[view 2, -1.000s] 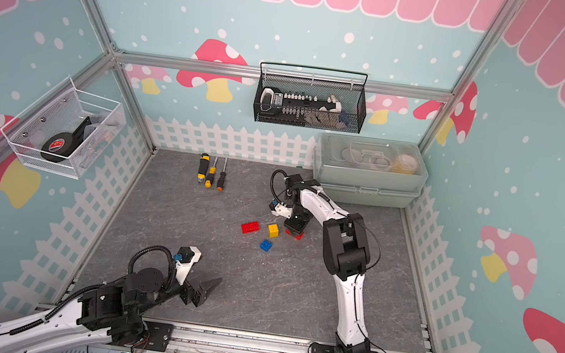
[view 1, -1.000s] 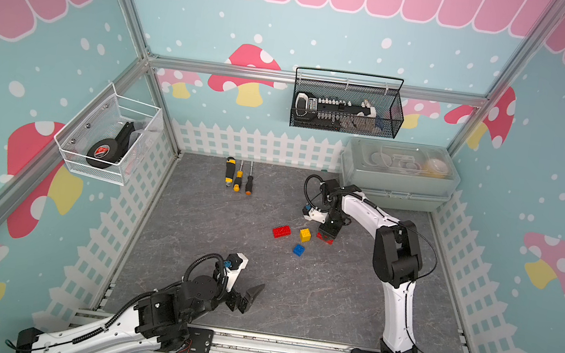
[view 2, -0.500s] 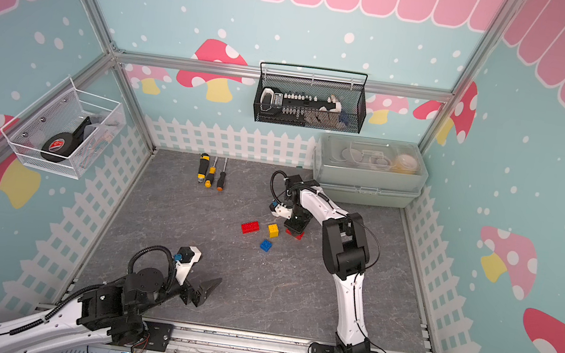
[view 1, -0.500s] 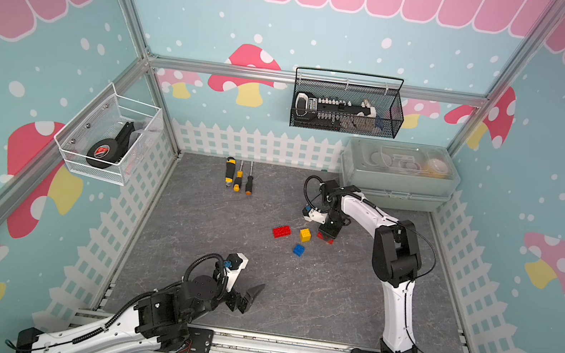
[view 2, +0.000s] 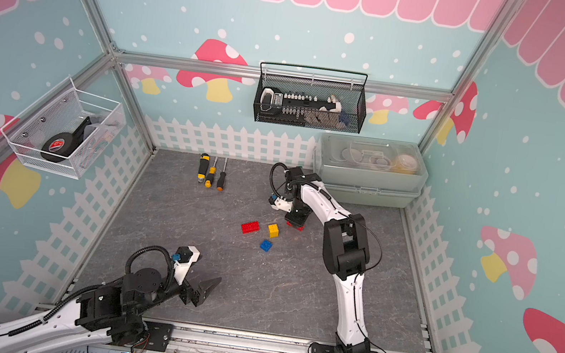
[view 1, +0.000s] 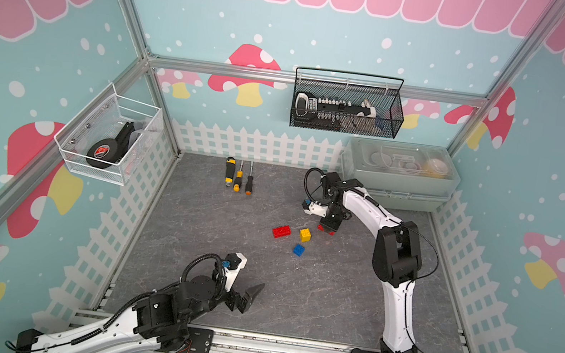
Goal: Assemble the letter f with lego
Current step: Pick up the lego brick from the center of the board.
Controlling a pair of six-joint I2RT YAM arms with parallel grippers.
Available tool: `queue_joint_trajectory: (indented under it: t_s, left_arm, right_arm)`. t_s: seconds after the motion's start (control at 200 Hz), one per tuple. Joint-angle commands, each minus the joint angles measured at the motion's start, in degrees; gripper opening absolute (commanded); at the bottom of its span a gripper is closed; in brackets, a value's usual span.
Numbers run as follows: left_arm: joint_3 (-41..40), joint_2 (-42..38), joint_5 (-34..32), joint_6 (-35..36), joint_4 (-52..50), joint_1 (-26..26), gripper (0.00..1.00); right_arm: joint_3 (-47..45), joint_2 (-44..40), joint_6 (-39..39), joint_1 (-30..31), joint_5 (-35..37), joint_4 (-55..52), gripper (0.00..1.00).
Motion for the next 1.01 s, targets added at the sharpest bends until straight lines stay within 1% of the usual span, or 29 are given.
queue_joint_trajectory:
  t_s: [0.0, 0.16, 0.395, 0.51, 0.63, 0.7, 0.78, 0.896, 1.001]
  left_arm:
    - [-0.7, -0.9, 0.4, 0.8, 0.5, -0.3, 0.99]
    - [-0.7, -0.9, 0.4, 0.8, 0.5, -0.3, 0.99]
    - [-0.6, -0.8, 0.4, 0.8, 0.6, -0.3, 0.99]
    - [-0.6, -0.9, 0.5, 0.8, 0.6, -0.3, 0.99]
    - [-0.7, -0.8, 0.5, 0.9, 0.6, -0.2, 0.99]
    - [-0.6, -0.8, 0.8, 0.9, 0.6, -0.3, 0.99]
    - [-0.7, -0.9, 0.8, 0.9, 0.6, -0.3, 0.99]
    - [-0.7, -0.9, 0.8, 0.9, 0.6, -0.3, 0.99]
    - [-0.7, -1.0, 0.8, 0.9, 0.6, -0.3, 0.99]
  right_arm:
    - [1.5, -4.2, -5.9, 0.3, -2.7, -1.7, 0.24]
    - [-1.3, -7.7, -10.8, 0.6, -5.7, 1.2, 0.22]
    - [-7.8, -13.0, -22.2, 1.7, -12.5, 5.7, 0.2]
    - [-9.3, -13.5, -27.8, 2.8, -14.9, 6.5, 0.18]
    - [-9.9, -12.7, -31.5, 4.0, -16.2, 7.5, 0.17]
    - [-8.9, -11.5, -34.0, 4.9, -16.5, 6.9, 0.18]
    - [-5.8, -9.0, -36.0, 5.9, -14.9, 4.4, 0.17]
    - [0.8, -4.9, -36.8, 6.6, -14.2, -1.2, 0.17]
    - [3.3, -3.5, -37.2, 6.7, -14.9, -3.2, 0.17]
